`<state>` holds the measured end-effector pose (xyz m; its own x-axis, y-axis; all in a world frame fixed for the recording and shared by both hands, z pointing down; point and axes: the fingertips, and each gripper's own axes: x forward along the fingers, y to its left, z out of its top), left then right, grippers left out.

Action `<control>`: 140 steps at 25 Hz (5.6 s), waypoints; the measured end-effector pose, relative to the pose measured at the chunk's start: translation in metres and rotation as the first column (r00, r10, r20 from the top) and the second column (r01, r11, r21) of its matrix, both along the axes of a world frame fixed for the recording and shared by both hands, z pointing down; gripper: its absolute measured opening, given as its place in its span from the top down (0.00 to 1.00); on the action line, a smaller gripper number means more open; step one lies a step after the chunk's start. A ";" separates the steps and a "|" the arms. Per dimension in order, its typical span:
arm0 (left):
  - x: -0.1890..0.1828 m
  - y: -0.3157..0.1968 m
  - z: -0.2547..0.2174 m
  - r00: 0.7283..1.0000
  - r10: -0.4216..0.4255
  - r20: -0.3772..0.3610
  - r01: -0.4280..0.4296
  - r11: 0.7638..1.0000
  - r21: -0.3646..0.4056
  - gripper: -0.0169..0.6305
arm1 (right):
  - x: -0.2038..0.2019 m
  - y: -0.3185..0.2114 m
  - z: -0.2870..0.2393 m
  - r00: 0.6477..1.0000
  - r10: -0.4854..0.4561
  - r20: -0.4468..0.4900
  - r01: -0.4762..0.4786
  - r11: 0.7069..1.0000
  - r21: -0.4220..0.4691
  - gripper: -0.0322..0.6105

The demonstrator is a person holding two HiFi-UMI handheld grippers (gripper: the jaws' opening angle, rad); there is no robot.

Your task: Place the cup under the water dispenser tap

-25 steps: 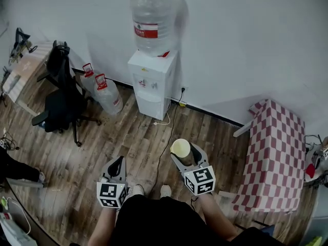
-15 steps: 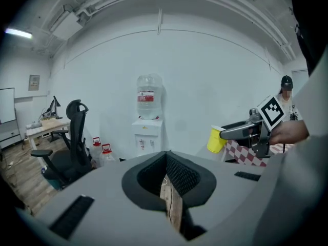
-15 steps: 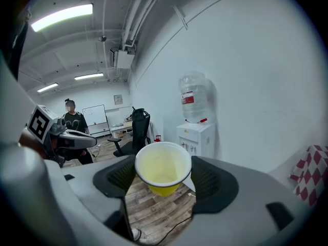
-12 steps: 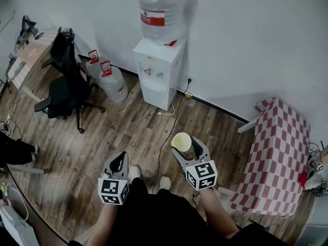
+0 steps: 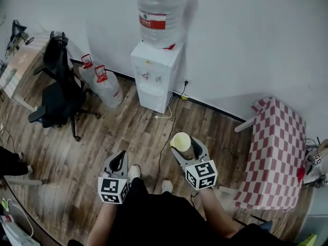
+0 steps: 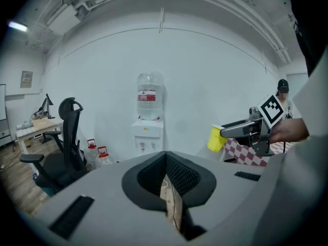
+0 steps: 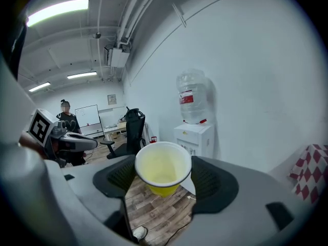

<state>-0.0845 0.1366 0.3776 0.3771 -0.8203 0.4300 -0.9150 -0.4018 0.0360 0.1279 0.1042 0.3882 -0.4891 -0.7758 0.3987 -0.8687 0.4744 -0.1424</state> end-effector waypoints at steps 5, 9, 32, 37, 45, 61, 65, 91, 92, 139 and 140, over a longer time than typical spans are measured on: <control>-0.038 -0.044 -0.007 0.999 0.045 -0.019 -0.044 0.999 0.026 0.95 | -0.035 -0.024 -0.006 0.999 0.048 -0.012 -0.048 0.999 0.003 0.41; -0.068 -0.076 -0.011 0.996 0.085 -0.027 -0.084 0.996 0.039 0.95 | -0.062 -0.048 -0.014 0.995 0.090 -0.029 -0.090 0.996 0.018 0.41; -0.111 -0.145 0.036 0.975 0.205 -0.080 -0.210 0.976 -0.060 0.95 | -0.121 -0.124 0.020 0.981 0.168 -0.095 -0.171 0.985 -0.026 0.41; -0.084 -0.178 0.056 0.974 0.213 -0.076 -0.220 0.970 -0.106 0.95 | -0.124 -0.183 0.061 0.982 0.123 -0.141 -0.127 0.992 -0.019 0.41; -0.038 -0.265 0.118 0.980 0.179 -0.085 -0.191 0.966 -0.174 0.95 | -0.100 -0.294 0.168 0.981 0.079 -0.175 -0.094 0.993 -0.079 0.41; 0.000 -0.352 0.269 0.992 0.082 -0.094 -0.106 0.955 -0.278 0.95 | -0.078 -0.425 0.354 0.977 0.099 -0.187 -0.120 0.987 -0.107 0.41; 0.005 -0.367 0.292 0.992 0.072 -0.099 -0.097 0.956 -0.277 0.95 | -0.078 -0.443 0.379 0.976 0.117 -0.182 -0.137 0.985 -0.102 0.41; 0.014 -0.378 0.321 0.986 0.127 -0.104 -0.152 0.945 -0.289 0.95 | -0.075 -0.492 0.446 0.945 0.268 -0.185 -0.288 0.953 -0.090 0.41; 0.013 -0.378 0.320 0.987 0.127 -0.103 -0.152 0.946 -0.287 0.95 | -0.076 -0.493 0.446 0.946 0.269 -0.179 -0.289 0.952 -0.097 0.41; -0.112 -0.148 0.059 0.966 0.217 -0.142 -0.231 0.968 -0.095 0.95 | -0.113 -0.133 0.055 0.973 0.225 0.052 -0.221 0.972 -0.079 0.92; -0.113 -0.142 0.057 0.964 0.221 -0.146 -0.236 0.967 -0.094 0.95 | -0.114 -0.126 0.048 0.975 0.217 0.050 -0.213 0.975 -0.071 0.92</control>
<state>-0.1973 -0.0055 0.4350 0.6088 -0.6566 0.4453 -0.7833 -0.5863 0.2065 0.0135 -0.0221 0.4366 -0.3372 -0.8387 0.4277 -0.9389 0.2658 -0.2188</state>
